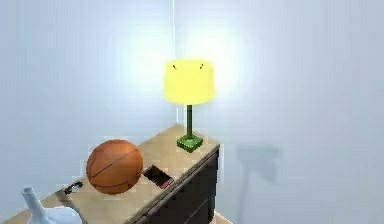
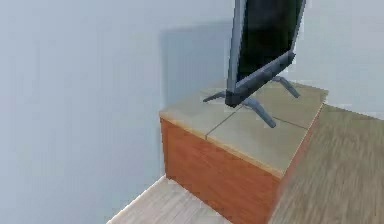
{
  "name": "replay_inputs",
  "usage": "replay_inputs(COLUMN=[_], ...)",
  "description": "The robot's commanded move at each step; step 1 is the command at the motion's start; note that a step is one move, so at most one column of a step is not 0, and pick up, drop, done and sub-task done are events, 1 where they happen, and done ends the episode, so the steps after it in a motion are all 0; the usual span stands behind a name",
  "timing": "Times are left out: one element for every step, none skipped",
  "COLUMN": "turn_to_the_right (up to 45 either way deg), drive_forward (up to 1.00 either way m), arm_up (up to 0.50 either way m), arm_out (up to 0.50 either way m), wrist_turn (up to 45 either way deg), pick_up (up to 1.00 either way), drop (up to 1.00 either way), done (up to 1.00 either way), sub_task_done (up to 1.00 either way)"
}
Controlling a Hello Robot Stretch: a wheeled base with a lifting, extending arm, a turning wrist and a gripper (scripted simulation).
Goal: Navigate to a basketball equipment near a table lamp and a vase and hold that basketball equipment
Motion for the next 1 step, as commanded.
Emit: replay_inputs(turn_to_the_right=[-45.0], drive_forward=[0.0], arm_up=[0.0], arm_out=[0.0], wrist_turn=[0.0], pick_up=[0.0], drop=[0.0], done=[0.0], sub_task_done=[0.0])
